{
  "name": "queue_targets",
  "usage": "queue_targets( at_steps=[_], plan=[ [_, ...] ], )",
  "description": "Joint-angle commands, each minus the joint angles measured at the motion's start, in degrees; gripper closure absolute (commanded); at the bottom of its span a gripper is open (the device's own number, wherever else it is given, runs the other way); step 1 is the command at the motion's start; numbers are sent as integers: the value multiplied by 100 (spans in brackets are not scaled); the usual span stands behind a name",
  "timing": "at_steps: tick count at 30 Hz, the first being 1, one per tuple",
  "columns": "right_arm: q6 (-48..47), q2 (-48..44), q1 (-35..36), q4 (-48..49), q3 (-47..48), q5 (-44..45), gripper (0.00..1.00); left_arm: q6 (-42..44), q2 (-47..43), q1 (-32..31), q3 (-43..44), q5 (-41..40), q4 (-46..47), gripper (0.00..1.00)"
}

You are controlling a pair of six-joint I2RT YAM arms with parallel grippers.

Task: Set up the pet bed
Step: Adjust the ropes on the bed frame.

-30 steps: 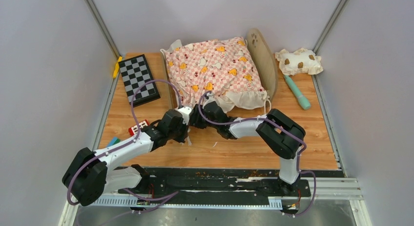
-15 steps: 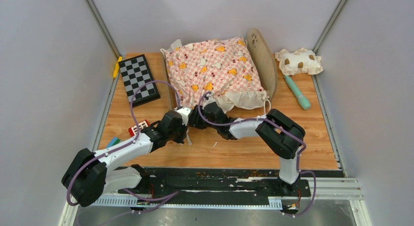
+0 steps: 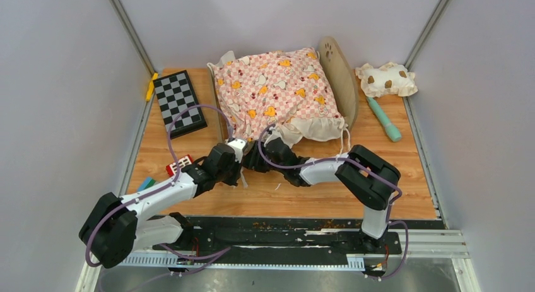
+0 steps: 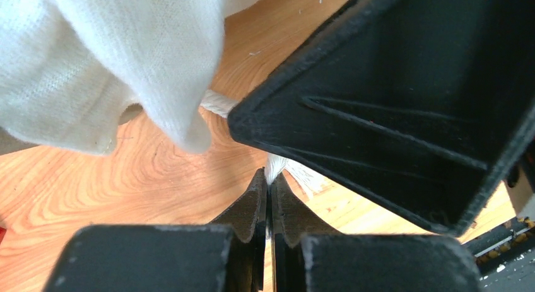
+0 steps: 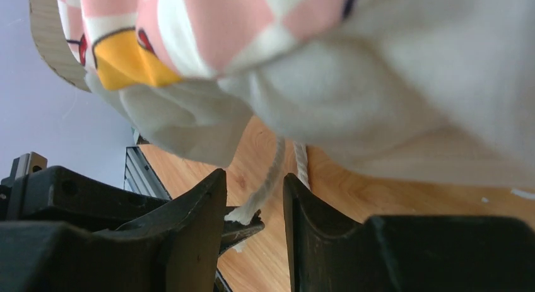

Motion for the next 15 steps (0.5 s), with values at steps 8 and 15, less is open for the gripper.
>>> queue_targets(
  at_steps=[8, 15],
  plan=[
    [835, -192, 176, -547, -499, 262, 59, -98, -341, -29, -173, 82, 82, 95],
    [1173, -215, 231, -185, -679, 278, 59, -21, -428, -28, -247, 154, 101, 95]
  ],
)
